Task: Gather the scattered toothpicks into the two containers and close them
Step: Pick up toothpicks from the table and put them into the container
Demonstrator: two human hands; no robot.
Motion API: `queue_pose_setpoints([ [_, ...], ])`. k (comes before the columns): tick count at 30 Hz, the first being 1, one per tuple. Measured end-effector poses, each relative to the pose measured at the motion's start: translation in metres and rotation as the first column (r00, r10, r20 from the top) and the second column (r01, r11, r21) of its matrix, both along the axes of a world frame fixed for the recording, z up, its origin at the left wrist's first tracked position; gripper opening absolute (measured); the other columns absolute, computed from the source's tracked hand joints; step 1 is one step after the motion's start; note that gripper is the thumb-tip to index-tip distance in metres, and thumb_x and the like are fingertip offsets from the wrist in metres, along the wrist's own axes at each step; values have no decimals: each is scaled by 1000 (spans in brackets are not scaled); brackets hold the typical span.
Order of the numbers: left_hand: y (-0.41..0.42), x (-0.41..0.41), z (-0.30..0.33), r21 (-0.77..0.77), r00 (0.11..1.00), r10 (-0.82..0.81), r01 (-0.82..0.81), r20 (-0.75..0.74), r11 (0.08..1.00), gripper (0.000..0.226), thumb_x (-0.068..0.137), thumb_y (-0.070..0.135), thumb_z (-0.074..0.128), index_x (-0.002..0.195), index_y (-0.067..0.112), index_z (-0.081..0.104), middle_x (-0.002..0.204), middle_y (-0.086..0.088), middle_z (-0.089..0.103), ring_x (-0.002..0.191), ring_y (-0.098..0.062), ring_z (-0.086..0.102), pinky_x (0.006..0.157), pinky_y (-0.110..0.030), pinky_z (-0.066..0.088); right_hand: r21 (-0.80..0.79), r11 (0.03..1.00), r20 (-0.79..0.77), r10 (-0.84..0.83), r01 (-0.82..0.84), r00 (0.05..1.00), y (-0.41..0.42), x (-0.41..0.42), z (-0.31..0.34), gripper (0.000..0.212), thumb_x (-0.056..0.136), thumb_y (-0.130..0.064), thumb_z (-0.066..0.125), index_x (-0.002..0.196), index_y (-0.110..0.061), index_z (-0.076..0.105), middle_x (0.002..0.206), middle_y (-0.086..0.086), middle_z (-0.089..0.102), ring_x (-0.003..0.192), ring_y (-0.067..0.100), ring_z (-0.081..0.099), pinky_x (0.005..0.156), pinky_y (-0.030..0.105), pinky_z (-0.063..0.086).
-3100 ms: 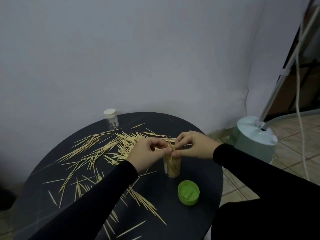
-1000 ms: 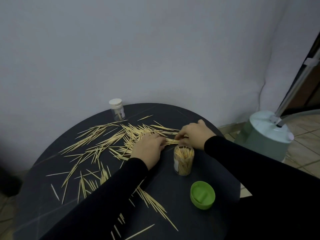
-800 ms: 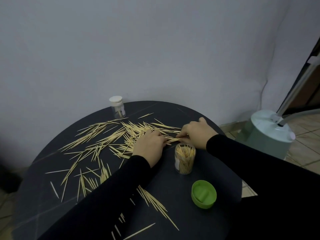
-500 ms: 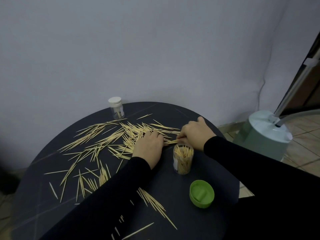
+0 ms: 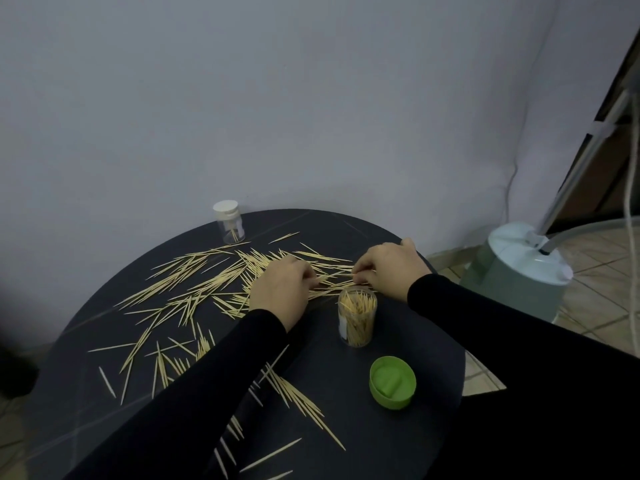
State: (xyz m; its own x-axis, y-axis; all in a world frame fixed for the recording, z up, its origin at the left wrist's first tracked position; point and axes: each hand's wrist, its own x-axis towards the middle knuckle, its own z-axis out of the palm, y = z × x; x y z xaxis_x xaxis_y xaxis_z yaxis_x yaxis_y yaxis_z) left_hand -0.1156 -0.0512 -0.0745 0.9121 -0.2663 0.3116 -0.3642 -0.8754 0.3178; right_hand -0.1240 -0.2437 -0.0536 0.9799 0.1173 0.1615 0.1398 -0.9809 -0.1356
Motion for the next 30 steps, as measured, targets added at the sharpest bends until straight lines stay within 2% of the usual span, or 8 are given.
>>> queue_pose_setpoints([
  [3, -1, -4, 4, -160, 999, 26, -31, -36, 987, 12, 94, 34, 55, 98, 26, 63, 97, 10, 58, 93, -10, 54, 82, -31, 48, 188, 982, -14, -33, 35, 999, -1, -6, 1, 17, 93, -39, 58, 104, -31, 68, 106, -13, 66, 107, 13, 54, 106, 40, 26],
  [6, -3, -9, 10, -396, 994, -20, -24, -106, 918, 9, 93, 33, 56, 96, 26, 61, 92, 10, 60, 84, -8, 57, 76, -29, 51, 505, 863, 5, -24, 18, 1000, -3, -10, 4, 7, 90, -37, 62, 95, -35, 68, 94, -17, 65, 99, 11, 57, 99, 39, 40],
  [10, -8, -18, 25, -701, 981, -154, 30, -114, 713, 9, 93, 26, 58, 97, 20, 64, 88, 4, 64, 77, -7, 58, 71, -21, 47, 804, 591, 53, 40, -66, 998, -6, -20, 19, 6, 90, -24, 65, 91, -30, 67, 90, -12, 68, 92, 8, 62, 79, 17, 46],
  [13, -13, -28, 34, -852, 951, -281, 43, -125, 523, 8, 92, 23, 60, 96, 19, 66, 88, 3, 66, 81, -6, 60, 73, -21, 49, 888, 447, 71, 103, -110, 992, -10, -30, 27, 11, 90, -18, 64, 90, -29, 67, 90, -11, 71, 93, 7, 65, 79, 14, 48],
  [15, -16, -35, 32, -878, 924, -351, 37, -152, 477, 7, 92, 20, 60, 95, 19, 66, 85, 5, 65, 77, -1, 59, 66, -14, 46, 907, 407, 41, 163, -105, 986, -12, -34, 28, 10, 88, -17, 65, 90, -27, 68, 86, -10, 72, 90, 4, 66, 81, 16, 49],
  [21, -20, -47, 8, -819, 890, -408, 74, -203, 569, 7, 88, 14, 65, 87, 20, 69, 79, 10, 64, 70, 6, 54, 69, -13, 41, 891, 454, -145, 282, 1, 948, -12, -40, 17, 14, 74, -27, 73, 88, -26, 74, 88, -9, 75, 89, 2, 67, 84, 20, 48],
  [24, -16, -48, 7, -740, 901, -408, 172, -150, 651, 4, 86, 12, 68, 87, 15, 71, 89, 6, 66, 70, 12, 51, 67, -5, 36, 859, 511, -208, 296, 29, 932, -13, -42, 15, 19, 65, -36, 76, 84, -34, 77, 93, -8, 75, 101, 9, 65, 99, 34, 47],
  [30, -2, -42, 8, -613, 922, -377, 248, -88, 750, 16, 86, 24, 68, 102, 26, 69, 100, 14, 64, 88, 6, 52, 75, -19, 38, 778, 627, -263, 366, -28, 893, -24, -39, 21, 38, 51, -56, 77, 88, -45, 75, 103, -12, 73, 111, 10, 61, 106, 43, 43],
])
